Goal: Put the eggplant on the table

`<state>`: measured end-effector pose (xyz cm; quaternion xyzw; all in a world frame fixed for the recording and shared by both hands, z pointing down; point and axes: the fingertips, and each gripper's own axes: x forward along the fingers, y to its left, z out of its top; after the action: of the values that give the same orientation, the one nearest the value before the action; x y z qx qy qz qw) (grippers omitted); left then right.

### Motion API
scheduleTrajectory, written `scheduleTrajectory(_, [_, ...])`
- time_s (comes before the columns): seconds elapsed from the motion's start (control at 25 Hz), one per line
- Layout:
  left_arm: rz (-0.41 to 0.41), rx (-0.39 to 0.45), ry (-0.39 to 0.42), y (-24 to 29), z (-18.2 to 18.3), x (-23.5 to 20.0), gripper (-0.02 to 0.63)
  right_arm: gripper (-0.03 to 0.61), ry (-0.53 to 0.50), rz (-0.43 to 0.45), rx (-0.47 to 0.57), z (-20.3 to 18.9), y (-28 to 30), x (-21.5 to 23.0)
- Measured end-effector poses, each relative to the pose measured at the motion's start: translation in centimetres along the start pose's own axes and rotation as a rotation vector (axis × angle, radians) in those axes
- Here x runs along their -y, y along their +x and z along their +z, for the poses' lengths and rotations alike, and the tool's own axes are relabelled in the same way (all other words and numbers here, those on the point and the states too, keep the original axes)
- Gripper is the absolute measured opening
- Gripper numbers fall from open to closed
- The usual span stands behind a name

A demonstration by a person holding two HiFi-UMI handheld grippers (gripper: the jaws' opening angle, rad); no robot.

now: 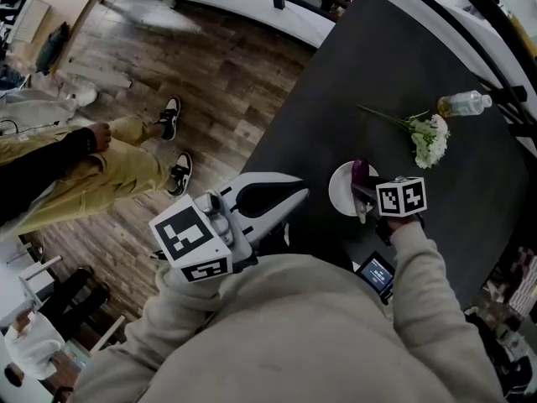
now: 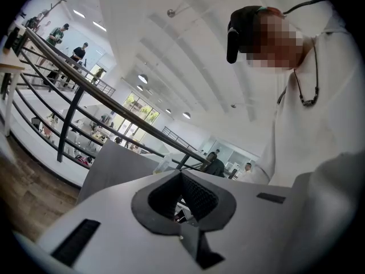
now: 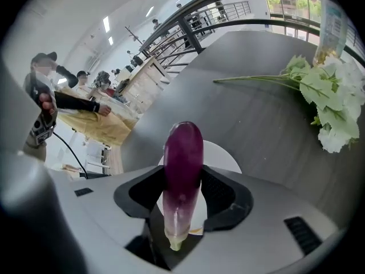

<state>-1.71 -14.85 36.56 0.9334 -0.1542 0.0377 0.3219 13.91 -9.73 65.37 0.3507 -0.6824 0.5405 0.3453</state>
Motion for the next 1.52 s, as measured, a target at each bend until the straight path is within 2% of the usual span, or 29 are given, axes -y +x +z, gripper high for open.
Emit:
scheduleTrajectory(0.2, [0.000, 0.000, -0.001, 0.1, -0.3, -0.1, 0.006, 0.213, -0.036, 0.011, -0.033, -0.7, 0.5, 0.2])
scheduleTrajectory(0.64, [-0.008, -0.002, -0.003, 0.1, -0.3, -0.1, 0.006, 0.213, -0.028, -0.055, -0.044, -0.8, 0.7, 1.0])
scheduleTrajectory(1.16, [-0.019, -0.010, -0.001, 0.3, -0.3, 0.0, 0.006, 0.216, -0.018, -0.053, -0.077, -1.5, 1.0, 0.9])
scheduleTrajectory(1.52, [-0.031, -0.004, 0.007, 0.4, 0.5, 0.2, 0.006, 0.243, -0.007, -0.054, -0.038, -0.7, 0.1, 0.5])
